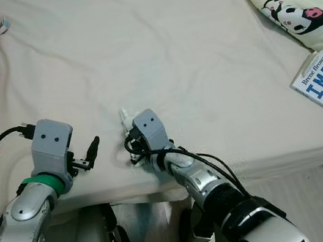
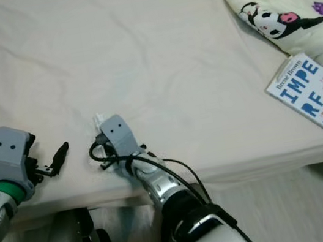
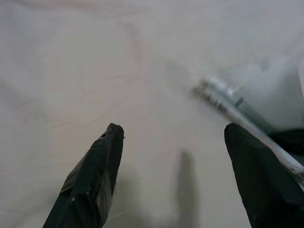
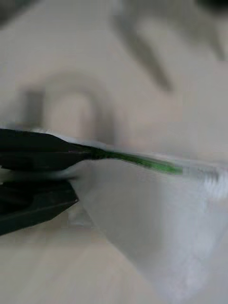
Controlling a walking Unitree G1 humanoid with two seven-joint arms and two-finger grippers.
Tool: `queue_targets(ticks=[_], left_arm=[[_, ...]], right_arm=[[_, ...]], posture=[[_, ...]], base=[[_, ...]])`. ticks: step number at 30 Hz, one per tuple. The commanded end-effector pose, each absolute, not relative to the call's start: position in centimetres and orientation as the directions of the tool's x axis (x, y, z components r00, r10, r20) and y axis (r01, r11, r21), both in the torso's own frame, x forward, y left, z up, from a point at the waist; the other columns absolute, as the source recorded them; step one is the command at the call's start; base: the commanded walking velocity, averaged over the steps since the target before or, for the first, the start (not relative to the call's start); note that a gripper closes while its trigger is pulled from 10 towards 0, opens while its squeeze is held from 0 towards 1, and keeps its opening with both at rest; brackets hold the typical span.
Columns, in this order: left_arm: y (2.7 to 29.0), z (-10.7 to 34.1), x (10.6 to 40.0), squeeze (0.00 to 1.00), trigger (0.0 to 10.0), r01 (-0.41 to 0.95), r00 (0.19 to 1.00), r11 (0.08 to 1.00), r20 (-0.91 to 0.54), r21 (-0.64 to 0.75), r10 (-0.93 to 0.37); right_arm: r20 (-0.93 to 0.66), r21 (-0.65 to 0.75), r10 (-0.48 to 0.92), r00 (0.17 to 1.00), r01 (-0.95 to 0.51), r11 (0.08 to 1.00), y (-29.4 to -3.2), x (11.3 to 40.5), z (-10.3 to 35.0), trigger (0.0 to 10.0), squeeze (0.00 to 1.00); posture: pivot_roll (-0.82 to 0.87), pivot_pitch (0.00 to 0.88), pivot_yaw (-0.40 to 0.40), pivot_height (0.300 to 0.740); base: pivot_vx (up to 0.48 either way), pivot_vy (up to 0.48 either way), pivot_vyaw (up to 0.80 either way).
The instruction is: Clean up the room
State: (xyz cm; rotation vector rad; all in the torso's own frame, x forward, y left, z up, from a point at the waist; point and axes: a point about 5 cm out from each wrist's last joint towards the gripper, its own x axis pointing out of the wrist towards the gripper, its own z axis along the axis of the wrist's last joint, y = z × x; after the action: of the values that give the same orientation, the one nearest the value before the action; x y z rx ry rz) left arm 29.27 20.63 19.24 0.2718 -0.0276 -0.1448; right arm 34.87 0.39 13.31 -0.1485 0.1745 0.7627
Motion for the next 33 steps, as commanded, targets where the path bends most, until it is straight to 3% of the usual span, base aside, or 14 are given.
queue_targets(ticks=[1, 8, 11, 14, 15, 20, 26, 31, 33], left_arm=[[21.1, 18.7, 29.1, 0.0, 10.0, 0.125, 0.992, 0.954, -0.005, 0.272, -0.128], [21.9, 19.6, 29.2, 0.0, 10.0, 0.083, 0.994, 0.957, 0.041, 0.279, -0.098], [22.2, 20.5, 29.5, 0.0, 10.0, 0.054, 0.993, 0.958, 0.088, 0.281, -0.082], [22.1, 20.7, 29.6, 0.0, 10.0, 0.051, 0.992, 0.959, 0.096, 0.28, -0.081], [22.0, 21.2, 30.0, 0.0, 10.0, 0.046, 0.989, 0.958, 0.123, 0.283, -0.083], [21.5, 21.5, 30.5, 0.0, 10.0, 0.05, 0.984, 0.955, 0.147, 0.293, -0.097], [19.0, 22.1, 30.4, 0.0, 10.0, 0.088, 0.964, 0.95, 0.215, 0.301, -0.157], [18.0, 21.5, 30.3, 0.0, 10.0, 0.119, 0.961, 0.959, 0.213, 0.256, -0.176], [17.1, 20.9, 30.8, 0.0, 10.0, 0.132, 0.963, 0.972, 0.208, 0.197, -0.173]], right_arm=[[-0.321, 0.09, 0.7, 0.638, -0.715, 0.693, 1.3, 31.2, 7.9, 0.0, 0.0], [-0.247, 0.086, 0.691, 0.679, -0.695, 0.714, -1.6, 31.3, 8.5, 0.0, 0.0], [-0.132, 0.082, 0.65, 0.748, -0.645, 0.76, -3.5, 31.8, 10.6, 0.0, 0.0], [-0.108, 0.078, 0.641, 0.76, -0.637, 0.767, -3.8, 31.9, 11.1, 0.0, 0.0], [-0.004, 0.067, 0.589, 0.808, -0.587, 0.807, -4.8, 32.6, 13.1, 10.0, 0.0], [0.118, 0.056, 0.526, 0.842, -0.535, 0.843, -6.1, 33.1, 15.4, 10.0, 0.0], [0.335, 0.039, 0.279, 0.9, -0.309, 0.95, -10.5, 33.1, 19.2, 10.0, 0.0], [0.312, 0.029, 0.197, 0.929, -0.217, 0.976, -12.4, 32.8, 18.1, 10.0, 0.0], [0.237, 0.018, 0.11, 0.965, -0.117, 0.993, -13.9, 32.9, 16.4, 10.0, 0.0]], posture=[[0.15, 0.35, -0.037, 0.585], [0.15, 0.293, -0.034, 0.585], [0.14, 0.221, -0.028, 0.585], [0.14, 0.221, -0.028, 0.585], [0.14, 0.191, -0.026, 0.585], [0.12, 0.15, -0.022, 0.585], [0.09, 0.082, -0.021, 0.585], [0.07, 0.054, -0.018, 0.585], [0.07, 0.043, -0.016, 0.585]], base=[[0.0, 0.0, 0.0], [0.0, 0.0, 0.0], [0.0, 0.0, 0.0], [0.0, 0.0, 0.0], [0.0, 0.0, 0.0], [0.0, 0.0, 0.0], [0.0, 0.0, 0.0], [0.0, 0.0, 0.0], [0.0, 0.0, 0.0]])
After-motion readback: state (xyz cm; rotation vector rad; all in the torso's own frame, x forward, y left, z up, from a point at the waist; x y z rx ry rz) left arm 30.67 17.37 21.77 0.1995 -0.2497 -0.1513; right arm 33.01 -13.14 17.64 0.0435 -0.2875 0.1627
